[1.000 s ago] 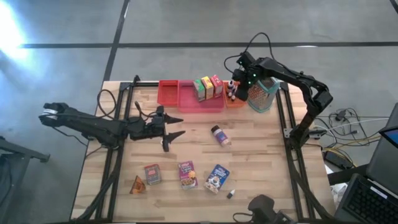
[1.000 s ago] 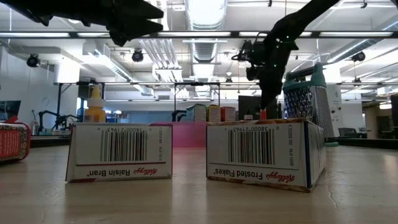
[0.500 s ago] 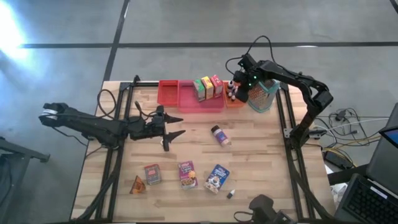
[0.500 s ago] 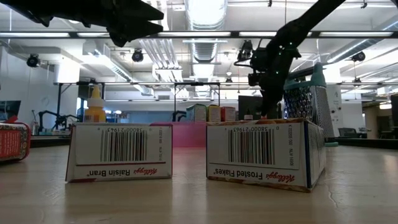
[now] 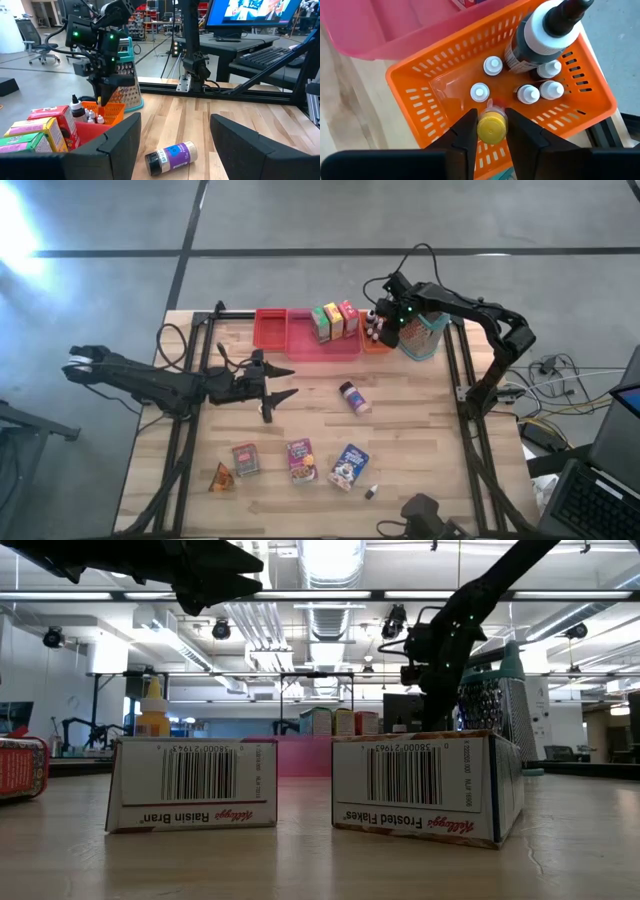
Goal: Pick & Place Kitchen Items
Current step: Put the orange food coloring bottle into the orange bin
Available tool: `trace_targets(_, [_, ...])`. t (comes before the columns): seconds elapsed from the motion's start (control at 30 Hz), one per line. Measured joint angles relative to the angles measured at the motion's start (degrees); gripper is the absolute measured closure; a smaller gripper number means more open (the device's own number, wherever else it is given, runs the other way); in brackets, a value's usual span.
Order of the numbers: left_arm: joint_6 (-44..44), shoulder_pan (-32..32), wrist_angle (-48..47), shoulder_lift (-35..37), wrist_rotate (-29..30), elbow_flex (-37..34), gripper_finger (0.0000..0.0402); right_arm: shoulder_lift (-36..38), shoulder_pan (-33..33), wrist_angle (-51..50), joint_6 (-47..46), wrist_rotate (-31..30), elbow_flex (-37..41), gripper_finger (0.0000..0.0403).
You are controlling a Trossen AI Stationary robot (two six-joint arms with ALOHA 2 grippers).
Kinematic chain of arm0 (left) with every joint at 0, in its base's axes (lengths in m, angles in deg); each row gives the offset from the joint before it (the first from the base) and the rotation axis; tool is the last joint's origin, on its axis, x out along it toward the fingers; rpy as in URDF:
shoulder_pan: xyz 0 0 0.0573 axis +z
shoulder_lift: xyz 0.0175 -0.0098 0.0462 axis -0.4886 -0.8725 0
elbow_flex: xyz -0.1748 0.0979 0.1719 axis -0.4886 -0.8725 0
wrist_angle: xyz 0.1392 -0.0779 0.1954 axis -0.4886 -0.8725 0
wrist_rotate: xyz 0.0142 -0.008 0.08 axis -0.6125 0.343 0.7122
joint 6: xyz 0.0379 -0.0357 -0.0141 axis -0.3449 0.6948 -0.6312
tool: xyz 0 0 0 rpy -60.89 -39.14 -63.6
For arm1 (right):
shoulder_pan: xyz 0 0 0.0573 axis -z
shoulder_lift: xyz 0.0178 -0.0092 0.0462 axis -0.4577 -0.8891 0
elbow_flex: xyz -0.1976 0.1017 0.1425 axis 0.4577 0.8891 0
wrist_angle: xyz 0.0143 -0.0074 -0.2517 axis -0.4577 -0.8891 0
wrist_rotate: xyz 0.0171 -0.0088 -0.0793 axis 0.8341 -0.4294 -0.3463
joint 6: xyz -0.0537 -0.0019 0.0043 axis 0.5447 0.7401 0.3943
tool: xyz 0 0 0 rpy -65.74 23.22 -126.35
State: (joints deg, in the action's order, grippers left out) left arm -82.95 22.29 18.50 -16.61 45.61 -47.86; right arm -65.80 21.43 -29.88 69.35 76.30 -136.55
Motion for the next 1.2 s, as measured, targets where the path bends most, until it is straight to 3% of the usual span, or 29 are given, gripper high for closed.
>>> trace_targets(0.33, [0.02, 0.02, 0.00, 0.00, 0.00, 0.00, 0.0158, -0.07, 0.17, 1.35, 0.04, 1.16, 0.99, 0.0322])
trace_targets(0.67, [0.20, 0.02, 0.01, 0.00, 0.00, -0.02, 0.0158, -7.18, 0.57, 1.38, -0.56, 1.27, -1.24, 0.0308])
trace_targets(0.93, [-1.02, 0.20, 0.02, 0.00, 0.00, -0.02, 0.0158, -7.98, 0.55, 1.23, -0.08, 0.88, -1.79, 0.0321])
trace_targets(1.2, [-1.46, 0.88, 0.04, 0.00, -0.02, -0.02, 0.0158, -7.64, 0.51, 1.20, -0.27, 0.79, -1.73, 0.0267])
